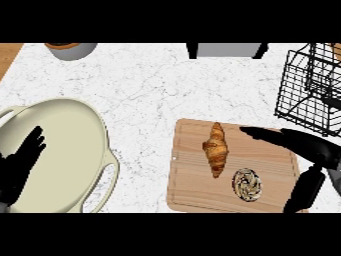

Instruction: Pick the cupcake from the cutting board and place it in the tiered basket

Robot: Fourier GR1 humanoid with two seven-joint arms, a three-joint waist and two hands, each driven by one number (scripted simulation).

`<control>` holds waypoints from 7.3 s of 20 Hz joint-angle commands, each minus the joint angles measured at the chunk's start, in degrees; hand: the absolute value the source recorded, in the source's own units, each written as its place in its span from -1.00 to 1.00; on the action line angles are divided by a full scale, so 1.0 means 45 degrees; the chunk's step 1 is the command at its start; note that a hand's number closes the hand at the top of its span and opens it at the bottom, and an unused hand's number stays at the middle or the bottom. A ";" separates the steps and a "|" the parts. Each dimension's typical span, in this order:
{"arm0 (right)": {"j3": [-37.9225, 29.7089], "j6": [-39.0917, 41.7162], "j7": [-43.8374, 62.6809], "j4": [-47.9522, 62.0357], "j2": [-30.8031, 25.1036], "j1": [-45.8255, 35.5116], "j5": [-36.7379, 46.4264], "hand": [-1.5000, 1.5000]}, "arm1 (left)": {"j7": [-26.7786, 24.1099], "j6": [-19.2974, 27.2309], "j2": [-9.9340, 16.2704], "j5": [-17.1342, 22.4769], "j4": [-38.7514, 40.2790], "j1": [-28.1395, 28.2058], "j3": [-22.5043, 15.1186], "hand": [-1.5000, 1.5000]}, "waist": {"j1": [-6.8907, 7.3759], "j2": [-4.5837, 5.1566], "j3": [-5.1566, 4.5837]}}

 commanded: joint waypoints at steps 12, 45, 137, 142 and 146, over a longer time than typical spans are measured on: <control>-0.1586 0.2226 0.1593 0.1076 0.0565 0.0022 0.1939 -1.00 | -0.0520 -0.0820 -0.0938 -0.1352 0.1134 -0.0380 0.0973 0.00 | -0.0017 0.0021 0.0008; -0.2887 0.2997 -0.1470 0.3266 0.4560 0.0619 0.7367 -1.00 | 0.0297 -0.2803 -0.2385 -0.3140 0.0071 0.0303 0.3446 0.00 | 0.0020 0.0013 0.0011; -0.5981 -1.1028 0.2260 1.3997 0.0527 -1.2201 1.9758 1.00 | 0.0521 -0.3450 -0.3081 -0.3950 0.0258 -0.0763 0.3997 0.00 | 0.0547 0.0279 0.0003; -0.5879 -1.0200 0.1564 1.4871 0.0177 -1.3540 2.0035 1.00 | 0.0767 -0.3711 -0.2838 -0.3841 -0.0226 -0.0396 0.4132 0.00 | 0.0545 0.0195 0.0011; -0.5692 -0.9491 0.0860 1.5198 -0.0208 -1.3542 2.0253 1.00 | 0.0892 -0.3104 -0.3136 -0.4182 -0.0217 -0.0411 0.4108 0.00 | 0.0388 0.0134 0.0011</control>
